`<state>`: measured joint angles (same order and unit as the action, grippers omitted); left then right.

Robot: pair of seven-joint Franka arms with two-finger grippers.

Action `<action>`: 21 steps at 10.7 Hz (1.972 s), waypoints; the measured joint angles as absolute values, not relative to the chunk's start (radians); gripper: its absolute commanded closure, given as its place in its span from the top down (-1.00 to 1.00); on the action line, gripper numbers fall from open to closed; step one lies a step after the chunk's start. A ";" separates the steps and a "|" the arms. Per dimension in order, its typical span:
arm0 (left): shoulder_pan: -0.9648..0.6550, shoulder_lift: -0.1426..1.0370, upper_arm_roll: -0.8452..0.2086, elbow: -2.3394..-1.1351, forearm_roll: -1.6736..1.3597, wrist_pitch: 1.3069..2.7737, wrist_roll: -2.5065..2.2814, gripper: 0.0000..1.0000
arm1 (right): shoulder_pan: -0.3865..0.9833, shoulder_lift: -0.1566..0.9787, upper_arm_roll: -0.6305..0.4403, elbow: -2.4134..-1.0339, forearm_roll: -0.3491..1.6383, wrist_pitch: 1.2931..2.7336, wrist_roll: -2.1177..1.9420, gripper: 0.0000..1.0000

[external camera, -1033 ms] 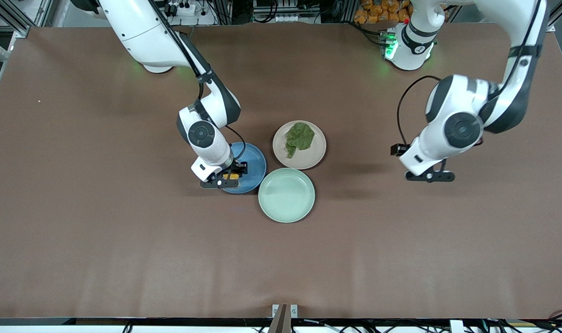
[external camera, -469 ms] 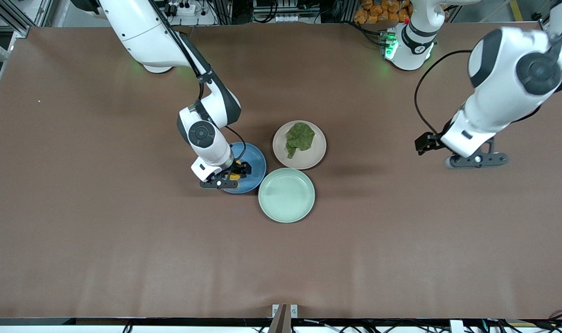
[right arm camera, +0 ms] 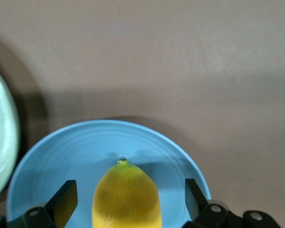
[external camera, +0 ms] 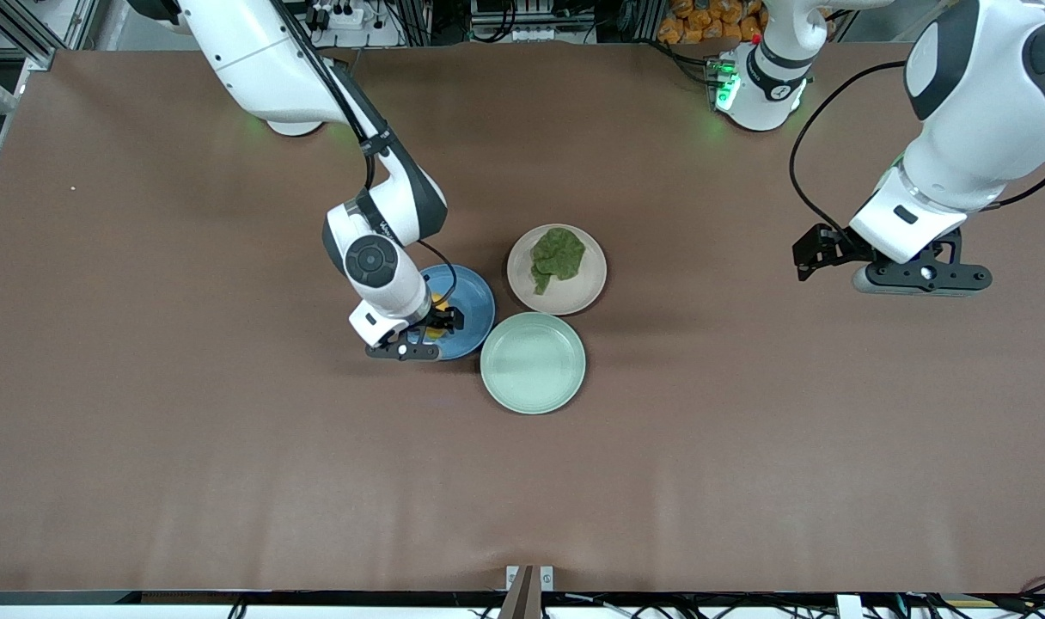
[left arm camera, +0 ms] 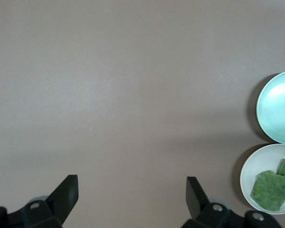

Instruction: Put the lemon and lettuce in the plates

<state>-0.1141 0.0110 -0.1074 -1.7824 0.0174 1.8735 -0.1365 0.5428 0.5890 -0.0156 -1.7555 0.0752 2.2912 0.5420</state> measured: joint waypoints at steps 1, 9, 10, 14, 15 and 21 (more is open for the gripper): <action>-0.115 0.006 -0.108 -1.760 0.017 1.848 -0.127 1.00 | 0.531 0.586 -0.017 -1.708 0.075 2.226 0.542 1.00; -0.116 -0.009 -0.107 -1.593 0.017 1.609 -0.118 1.00 | 0.374 0.582 -0.022 -1.485 0.074 1.890 0.359 1.00; -0.116 -0.009 -0.107 -1.579 0.017 1.577 -0.118 1.00 | 0.351 0.577 -0.024 -1.472 0.073 1.869 0.314 1.00; -0.113 -0.013 -0.104 -1.542 0.017 1.506 -0.118 1.00 | 0.235 0.529 -0.026 -1.460 0.073 1.799 0.177 1.00; -0.112 -0.017 -0.103 -1.537 0.017 1.498 -0.118 1.00 | 0.215 0.516 -0.026 -1.460 0.070 1.788 0.163 1.00; -0.105 -0.021 -0.086 -1.520 0.017 1.492 -0.118 1.00 | 0.132 0.433 -0.027 -1.458 0.016 1.721 0.050 1.00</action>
